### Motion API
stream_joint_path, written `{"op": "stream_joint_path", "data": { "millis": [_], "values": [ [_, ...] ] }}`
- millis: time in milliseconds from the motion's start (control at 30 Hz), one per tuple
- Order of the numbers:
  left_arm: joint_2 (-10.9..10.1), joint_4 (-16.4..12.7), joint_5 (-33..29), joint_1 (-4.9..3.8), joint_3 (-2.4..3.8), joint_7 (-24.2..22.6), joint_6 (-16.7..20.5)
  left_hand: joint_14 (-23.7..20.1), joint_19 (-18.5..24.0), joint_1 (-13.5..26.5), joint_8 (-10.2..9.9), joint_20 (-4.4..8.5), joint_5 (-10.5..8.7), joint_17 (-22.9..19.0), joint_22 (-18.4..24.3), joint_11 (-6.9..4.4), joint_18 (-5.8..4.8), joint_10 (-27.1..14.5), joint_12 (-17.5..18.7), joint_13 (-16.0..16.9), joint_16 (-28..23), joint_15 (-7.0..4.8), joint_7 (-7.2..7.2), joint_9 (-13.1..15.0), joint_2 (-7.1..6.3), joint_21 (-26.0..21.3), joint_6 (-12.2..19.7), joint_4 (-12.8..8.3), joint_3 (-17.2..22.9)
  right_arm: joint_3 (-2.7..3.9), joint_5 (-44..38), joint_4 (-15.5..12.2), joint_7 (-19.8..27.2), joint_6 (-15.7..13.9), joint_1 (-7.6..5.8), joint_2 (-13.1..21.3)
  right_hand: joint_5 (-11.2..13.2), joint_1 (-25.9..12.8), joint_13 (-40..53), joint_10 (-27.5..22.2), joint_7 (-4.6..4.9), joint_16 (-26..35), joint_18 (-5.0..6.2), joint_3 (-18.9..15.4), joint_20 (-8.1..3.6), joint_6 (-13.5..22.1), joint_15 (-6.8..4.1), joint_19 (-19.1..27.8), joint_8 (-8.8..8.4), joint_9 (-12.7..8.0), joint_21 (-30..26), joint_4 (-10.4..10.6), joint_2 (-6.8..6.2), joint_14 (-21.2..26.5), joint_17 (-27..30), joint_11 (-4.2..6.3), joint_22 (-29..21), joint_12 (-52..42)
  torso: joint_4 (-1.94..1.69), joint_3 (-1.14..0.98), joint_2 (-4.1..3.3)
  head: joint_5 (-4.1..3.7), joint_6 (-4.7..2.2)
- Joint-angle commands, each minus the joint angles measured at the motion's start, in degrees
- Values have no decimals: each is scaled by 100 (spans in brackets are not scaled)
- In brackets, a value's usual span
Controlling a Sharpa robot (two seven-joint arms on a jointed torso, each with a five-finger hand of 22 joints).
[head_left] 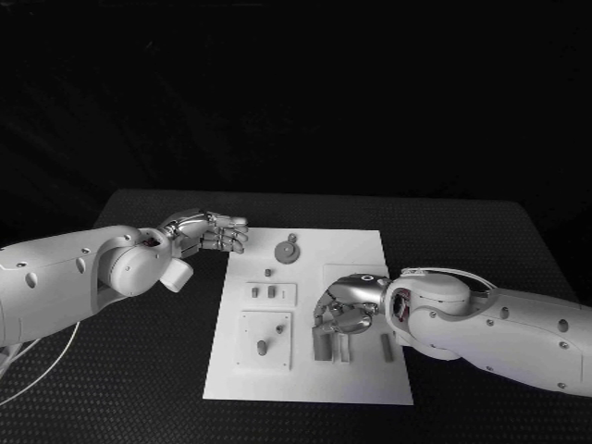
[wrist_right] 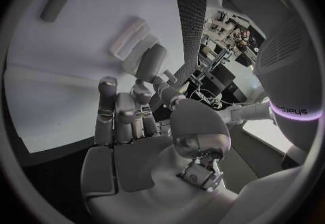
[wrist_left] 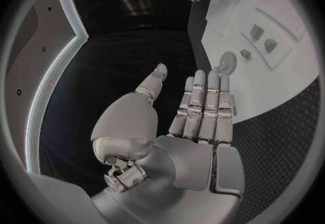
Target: Assemble the parts on the task board
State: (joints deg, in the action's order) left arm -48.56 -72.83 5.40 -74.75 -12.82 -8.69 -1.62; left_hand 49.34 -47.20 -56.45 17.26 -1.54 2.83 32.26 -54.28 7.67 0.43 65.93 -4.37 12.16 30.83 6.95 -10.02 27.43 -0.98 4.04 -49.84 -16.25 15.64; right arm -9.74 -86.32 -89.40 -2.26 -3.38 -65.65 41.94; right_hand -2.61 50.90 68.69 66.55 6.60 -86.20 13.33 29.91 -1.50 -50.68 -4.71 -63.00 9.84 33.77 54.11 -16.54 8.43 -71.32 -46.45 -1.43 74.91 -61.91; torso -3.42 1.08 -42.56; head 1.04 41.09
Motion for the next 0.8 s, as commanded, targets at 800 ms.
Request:
{"op": "stream_joint_path", "data": {
  "millis": [800],
  "values": [
    [-7,-21,4,-5,3,-15,-104,16,-5,57,-24,25,-2,10,5,-27,36,9,-8,8,-35,4,-7,-10,-5,10,44,-13,-10,-55,-1190,98,232,-661,157,73,-19,1054,-236,157,-127,19,167,-133,-9,-799,-203,26,514,351,31,-31,-372,-46,30,240,77,11,3,-4,-2,10,29]
  ]
}}
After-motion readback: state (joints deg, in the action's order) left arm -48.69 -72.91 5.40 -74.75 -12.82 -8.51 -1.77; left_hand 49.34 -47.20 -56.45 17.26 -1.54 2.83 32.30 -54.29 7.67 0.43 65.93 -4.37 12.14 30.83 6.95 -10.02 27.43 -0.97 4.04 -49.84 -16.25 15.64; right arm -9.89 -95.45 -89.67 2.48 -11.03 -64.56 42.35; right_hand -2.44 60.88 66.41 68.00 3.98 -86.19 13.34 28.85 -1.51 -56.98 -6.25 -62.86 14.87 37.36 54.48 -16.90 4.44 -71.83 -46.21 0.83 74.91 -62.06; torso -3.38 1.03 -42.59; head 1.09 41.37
